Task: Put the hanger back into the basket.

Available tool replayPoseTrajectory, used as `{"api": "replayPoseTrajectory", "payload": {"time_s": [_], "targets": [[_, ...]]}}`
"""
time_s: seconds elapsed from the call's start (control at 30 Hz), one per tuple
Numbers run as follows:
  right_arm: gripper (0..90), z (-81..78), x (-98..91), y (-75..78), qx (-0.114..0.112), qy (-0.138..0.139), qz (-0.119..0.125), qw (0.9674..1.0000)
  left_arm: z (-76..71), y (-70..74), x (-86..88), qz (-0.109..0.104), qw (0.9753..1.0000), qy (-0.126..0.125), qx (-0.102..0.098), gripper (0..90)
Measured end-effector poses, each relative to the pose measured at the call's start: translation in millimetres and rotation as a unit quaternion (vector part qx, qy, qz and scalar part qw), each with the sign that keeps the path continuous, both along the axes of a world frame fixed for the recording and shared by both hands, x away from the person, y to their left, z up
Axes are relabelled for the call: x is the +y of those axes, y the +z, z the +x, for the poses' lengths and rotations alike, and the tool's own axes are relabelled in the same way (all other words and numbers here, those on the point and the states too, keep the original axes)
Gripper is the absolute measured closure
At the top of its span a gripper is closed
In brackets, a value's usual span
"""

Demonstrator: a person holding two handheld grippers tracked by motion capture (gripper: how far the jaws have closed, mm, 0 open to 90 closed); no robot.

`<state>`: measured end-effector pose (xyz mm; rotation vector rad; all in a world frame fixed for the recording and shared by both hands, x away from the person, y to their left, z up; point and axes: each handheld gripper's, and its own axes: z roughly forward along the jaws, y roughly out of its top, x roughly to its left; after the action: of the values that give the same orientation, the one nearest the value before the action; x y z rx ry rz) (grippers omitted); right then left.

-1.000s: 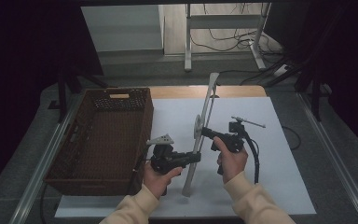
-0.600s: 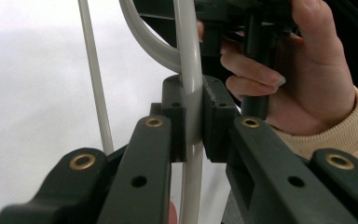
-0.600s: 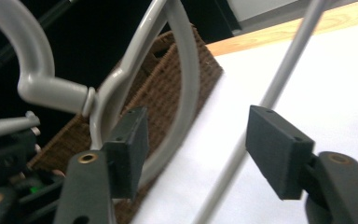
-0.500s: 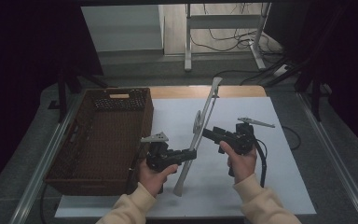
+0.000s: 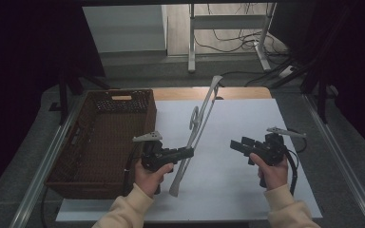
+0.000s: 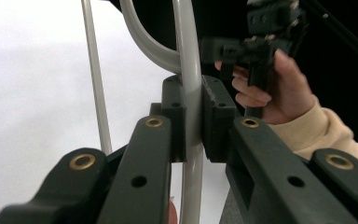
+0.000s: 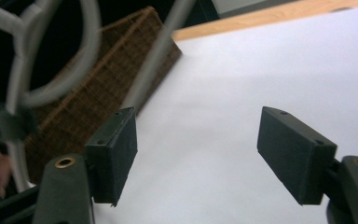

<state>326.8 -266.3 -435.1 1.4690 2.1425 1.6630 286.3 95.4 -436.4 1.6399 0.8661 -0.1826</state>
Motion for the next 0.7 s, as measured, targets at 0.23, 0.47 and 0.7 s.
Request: {"api": "replayPoseTrajectory", "payload": {"time_s": [0.23,0.47,0.7], "targets": [[26.0,-1.3,-19.2,-9.3,-0.003,-0.007,-0.039,0.9992,-0.7,5.9,4.2,-0.003,1.0,-0.003,-0.003,81.3],[24.4,-0.4,-17.6,-14.9,-0.012,0.042,-0.095,0.9945,-3.6,14.5,7.2,-0.001,0.9998,-0.013,-0.015,81.3],[24.4,1.4,-21.7,-17.4,-0.015,0.039,-0.104,0.9937,-5.5,21.8,12.2,-0.004,0.9995,-0.023,-0.019,81.3]]}}
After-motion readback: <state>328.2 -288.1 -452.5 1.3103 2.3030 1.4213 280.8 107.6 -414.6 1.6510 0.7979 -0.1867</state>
